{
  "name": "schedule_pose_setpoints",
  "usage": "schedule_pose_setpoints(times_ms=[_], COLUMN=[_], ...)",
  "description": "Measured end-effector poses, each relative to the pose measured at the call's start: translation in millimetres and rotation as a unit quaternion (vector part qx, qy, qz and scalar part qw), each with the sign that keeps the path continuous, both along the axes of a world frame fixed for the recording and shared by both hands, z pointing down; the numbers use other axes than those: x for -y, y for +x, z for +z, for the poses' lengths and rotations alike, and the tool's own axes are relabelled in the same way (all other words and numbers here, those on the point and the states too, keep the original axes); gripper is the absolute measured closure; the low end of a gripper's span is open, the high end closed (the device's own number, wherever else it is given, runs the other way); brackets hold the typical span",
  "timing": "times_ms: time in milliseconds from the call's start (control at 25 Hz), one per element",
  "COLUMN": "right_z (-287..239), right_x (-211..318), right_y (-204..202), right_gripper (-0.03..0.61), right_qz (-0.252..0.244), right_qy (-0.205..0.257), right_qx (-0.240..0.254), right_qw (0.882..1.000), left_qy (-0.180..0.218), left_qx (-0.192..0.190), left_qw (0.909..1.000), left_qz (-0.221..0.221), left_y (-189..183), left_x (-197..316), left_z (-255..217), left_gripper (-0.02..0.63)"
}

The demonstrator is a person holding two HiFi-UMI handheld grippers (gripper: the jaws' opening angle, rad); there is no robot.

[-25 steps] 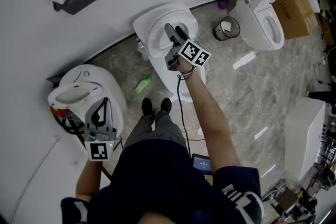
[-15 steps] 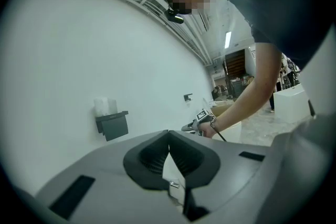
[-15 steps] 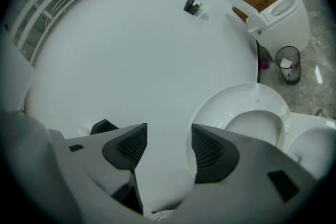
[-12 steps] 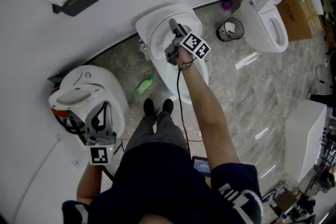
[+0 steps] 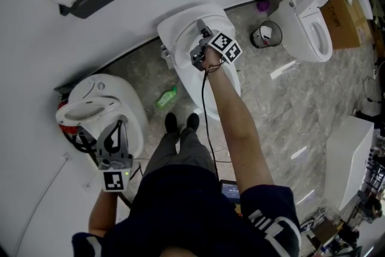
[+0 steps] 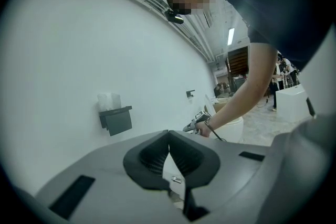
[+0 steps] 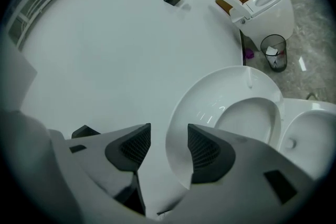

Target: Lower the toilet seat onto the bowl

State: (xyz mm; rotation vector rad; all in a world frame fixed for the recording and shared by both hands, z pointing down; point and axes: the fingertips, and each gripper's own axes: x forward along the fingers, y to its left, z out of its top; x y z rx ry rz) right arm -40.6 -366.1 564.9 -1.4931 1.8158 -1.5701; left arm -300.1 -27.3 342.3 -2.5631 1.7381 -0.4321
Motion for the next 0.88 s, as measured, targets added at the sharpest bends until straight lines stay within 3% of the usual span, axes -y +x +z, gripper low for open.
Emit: schedule_pose_setpoints(times_ms=[440, 880], right_z=[17.2, 23.4], right_x=[12.2, 13.7], right_y=[0.1, 2.1], right_gripper=[0.376, 0.411], right_qz=[0.035, 0.055], right_qy=[-0.031, -0.071], right_qx=[0.041, 0.020], right_qw=[0.998, 0.996], left_qy=[-0.011, -0.012], left_qx=[0.006, 0.001], left_qw=[0.9999, 0.9998], left_qz=[-0.010, -0.014], left_y=[-6.8, -10.0], left_x=[1.2, 1.2], left_z=[7.5, 9.8], left_gripper=[0.589, 0.589])
